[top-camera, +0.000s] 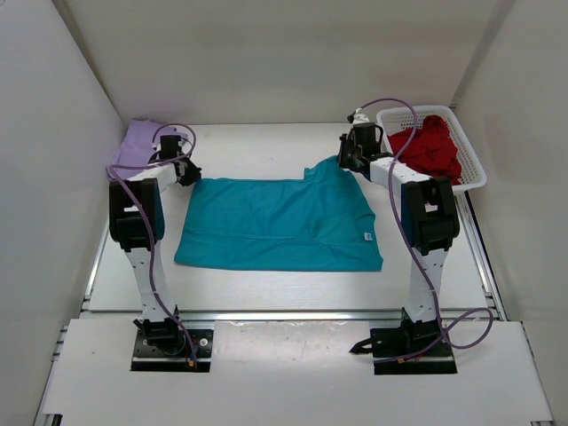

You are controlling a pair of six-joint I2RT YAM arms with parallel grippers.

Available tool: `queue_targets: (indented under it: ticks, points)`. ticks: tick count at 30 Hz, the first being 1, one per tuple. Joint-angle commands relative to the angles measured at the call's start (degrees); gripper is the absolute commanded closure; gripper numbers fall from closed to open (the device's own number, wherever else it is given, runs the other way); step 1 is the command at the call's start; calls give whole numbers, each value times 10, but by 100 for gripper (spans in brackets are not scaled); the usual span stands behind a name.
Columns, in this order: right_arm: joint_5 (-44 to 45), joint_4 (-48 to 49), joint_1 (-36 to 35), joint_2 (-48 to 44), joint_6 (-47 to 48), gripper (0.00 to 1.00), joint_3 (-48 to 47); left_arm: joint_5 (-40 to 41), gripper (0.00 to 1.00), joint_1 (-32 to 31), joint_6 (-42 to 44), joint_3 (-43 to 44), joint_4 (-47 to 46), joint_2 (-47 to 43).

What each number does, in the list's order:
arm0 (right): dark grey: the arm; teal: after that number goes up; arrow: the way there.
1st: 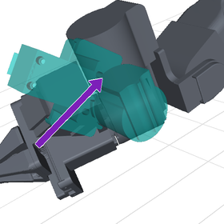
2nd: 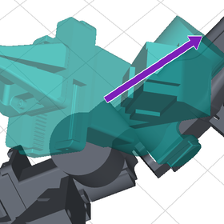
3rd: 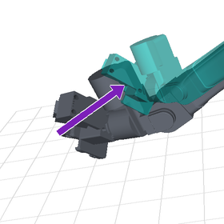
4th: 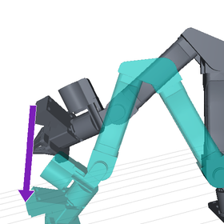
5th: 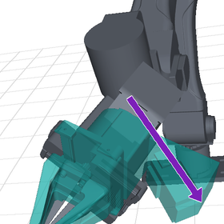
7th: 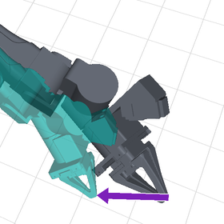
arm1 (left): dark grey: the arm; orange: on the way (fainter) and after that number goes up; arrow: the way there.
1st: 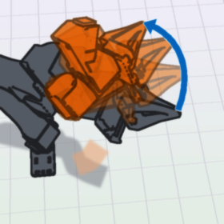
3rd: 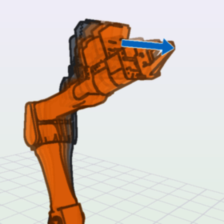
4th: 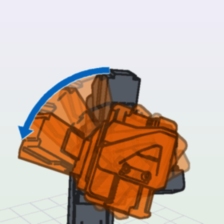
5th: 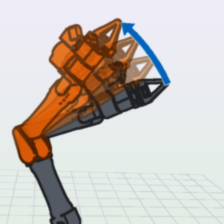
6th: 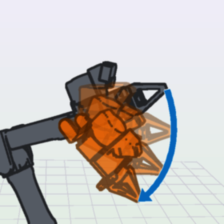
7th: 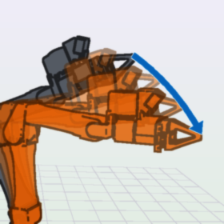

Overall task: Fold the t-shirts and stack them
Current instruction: Grap the side of the flattened tshirt furthest away from the robot with both arms

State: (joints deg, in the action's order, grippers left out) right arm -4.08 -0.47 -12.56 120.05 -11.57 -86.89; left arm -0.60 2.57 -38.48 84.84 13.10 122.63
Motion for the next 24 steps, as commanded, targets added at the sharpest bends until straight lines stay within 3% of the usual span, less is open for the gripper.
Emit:
queue_targets:
  ticks: [1,3,5,14,24]
  points:
    - [-2,21,3,-16,-7,100,-4,1,83,2,-2,24,-3,-3]
    - [-6,19,5,-21,-1,100,1,0,95,4,-2,30,-3,4]
    - [0,20,6,-31,-6,100,14,1,100,-4,-1,35,3,-1]
    - [-42,37,17,-153,-28,100,149,2,100,5,-7,-65,-67,-104]
    - [-4,53,-5,-327,-39,100,324,-14,100,36,-11,-182,-90,-188]
